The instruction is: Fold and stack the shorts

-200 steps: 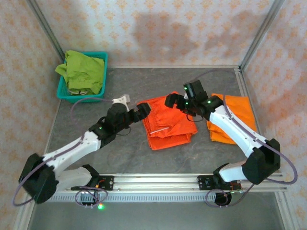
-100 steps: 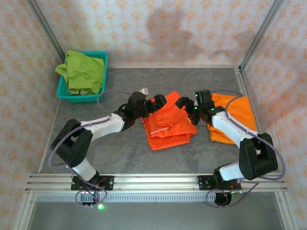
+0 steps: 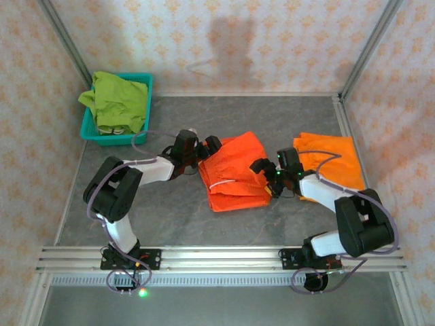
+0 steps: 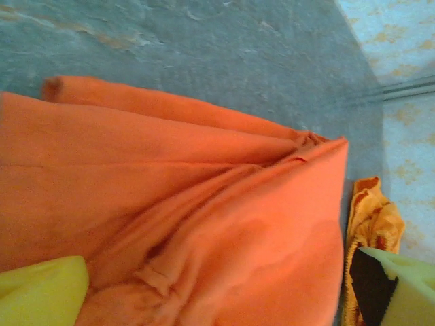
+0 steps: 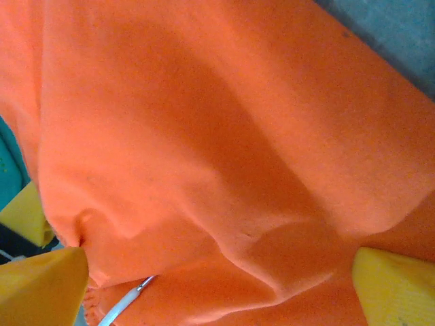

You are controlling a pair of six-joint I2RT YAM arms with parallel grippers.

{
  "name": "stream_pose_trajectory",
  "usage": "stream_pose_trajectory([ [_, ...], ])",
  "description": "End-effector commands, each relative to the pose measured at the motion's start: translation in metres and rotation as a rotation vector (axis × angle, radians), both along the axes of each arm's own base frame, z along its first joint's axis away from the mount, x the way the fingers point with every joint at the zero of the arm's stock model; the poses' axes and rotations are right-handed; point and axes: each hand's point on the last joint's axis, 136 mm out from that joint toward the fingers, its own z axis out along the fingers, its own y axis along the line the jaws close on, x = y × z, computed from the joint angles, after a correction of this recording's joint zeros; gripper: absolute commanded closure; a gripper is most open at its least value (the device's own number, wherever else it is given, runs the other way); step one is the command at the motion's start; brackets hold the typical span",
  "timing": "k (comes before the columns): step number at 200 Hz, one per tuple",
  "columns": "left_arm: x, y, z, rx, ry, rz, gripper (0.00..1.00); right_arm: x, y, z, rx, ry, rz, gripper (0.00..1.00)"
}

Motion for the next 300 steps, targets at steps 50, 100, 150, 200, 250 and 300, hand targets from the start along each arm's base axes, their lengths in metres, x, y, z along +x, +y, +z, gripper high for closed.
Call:
stream_pose_trajectory([
  [50, -0.040, -0.021, 0.096, -0.008, -0.153, -0.133, 0.00, 0.003, -0.007, 0.076, 0.005, -0.181, -0.012, 0.00],
  [100, -0.095, -0.055, 0.097, -0.088, -0.117, -0.242, 0.00, 0.073, -0.007, 0.120, -0.121, -0.278, 0.035, 0.00],
  [150, -0.117, -0.093, 0.049, -0.063, -0.055, -0.330, 0.00, 0.150, 0.027, 0.102, -0.087, -0.205, 0.114, 0.00],
  [200, -0.131, -0.095, -0.015, 0.060, 0.039, -0.332, 0.00, 0.190, 0.045, 0.048, -0.049, -0.114, 0.115, 0.00],
  [250, -0.158, -0.058, -0.059, 0.148, 0.121, -0.298, 0.00, 0.212, 0.036, 0.005, -0.031, -0.045, 0.078, 0.01],
  [300, -0.164, -0.040, -0.062, 0.238, 0.123, -0.301, 0.00, 0.219, 0.024, 0.012, -0.004, -0.072, 0.046, 0.00],
])
